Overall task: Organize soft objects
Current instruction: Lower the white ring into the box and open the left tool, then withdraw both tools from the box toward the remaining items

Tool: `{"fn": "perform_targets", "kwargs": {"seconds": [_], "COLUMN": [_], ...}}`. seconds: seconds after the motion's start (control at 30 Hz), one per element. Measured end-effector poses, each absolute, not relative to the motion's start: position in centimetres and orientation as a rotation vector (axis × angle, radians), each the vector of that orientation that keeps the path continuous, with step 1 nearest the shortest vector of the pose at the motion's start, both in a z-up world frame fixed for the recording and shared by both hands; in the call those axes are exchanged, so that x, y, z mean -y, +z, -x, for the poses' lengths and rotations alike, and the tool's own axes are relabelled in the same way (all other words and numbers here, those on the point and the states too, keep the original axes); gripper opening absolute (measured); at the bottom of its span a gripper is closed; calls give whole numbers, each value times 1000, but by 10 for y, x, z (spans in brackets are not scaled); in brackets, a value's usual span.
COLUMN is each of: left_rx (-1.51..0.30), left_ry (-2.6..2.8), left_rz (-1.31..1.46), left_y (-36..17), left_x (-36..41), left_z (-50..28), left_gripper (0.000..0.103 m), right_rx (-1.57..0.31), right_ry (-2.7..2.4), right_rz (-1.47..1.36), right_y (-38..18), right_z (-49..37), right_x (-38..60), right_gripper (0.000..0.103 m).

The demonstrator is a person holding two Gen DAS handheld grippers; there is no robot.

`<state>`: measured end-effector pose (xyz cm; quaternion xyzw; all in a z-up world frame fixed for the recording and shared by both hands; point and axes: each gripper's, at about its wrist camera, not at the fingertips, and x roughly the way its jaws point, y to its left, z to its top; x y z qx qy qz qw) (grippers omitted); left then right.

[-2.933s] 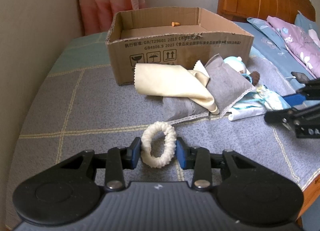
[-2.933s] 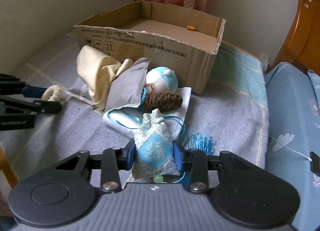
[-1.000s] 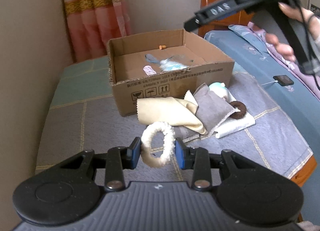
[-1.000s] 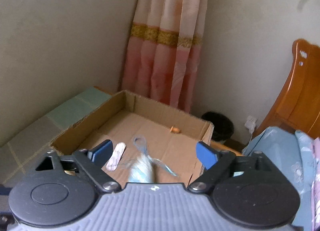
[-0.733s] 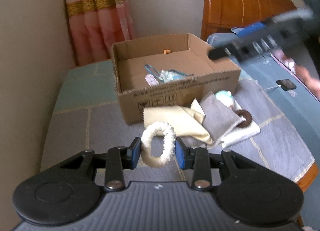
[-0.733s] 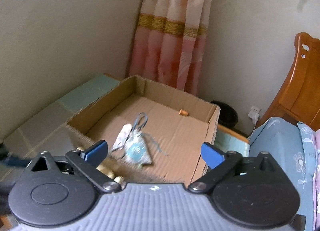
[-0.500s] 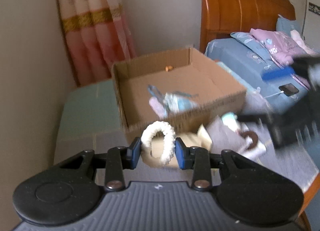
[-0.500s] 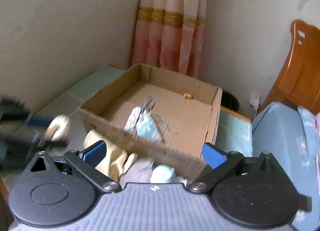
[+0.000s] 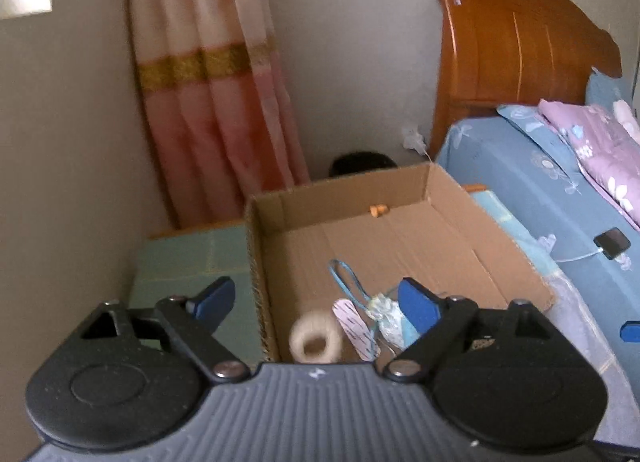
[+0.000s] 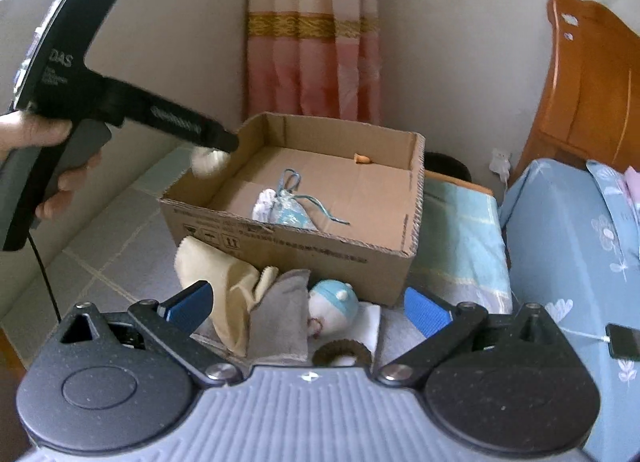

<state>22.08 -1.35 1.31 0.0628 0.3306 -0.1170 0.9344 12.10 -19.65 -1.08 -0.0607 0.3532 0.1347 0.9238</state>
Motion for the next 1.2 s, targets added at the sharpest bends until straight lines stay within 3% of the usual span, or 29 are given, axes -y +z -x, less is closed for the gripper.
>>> {"fn": "perform_targets", "kwargs": {"seconds": [0.27,0.67,1.2], "left_rx": [-685,-696,-779], "left_ry": [-222,-237,-152], "left_rz": [-205,-234,-117], "left_y": [28,20,-52], "left_x": [10,11,29], "left_z": [-180,-104,-87], "left_gripper": [100,101,101], "right_rx": [-726,-726,-829], "right_ry": [248,172,145], "right_rz": [79,68,40], "right_y": [-15,-29,-71], "right_z": [-113,-85,-74], "right_x": [207,215,220], "right_gripper": [103,103,103]}}
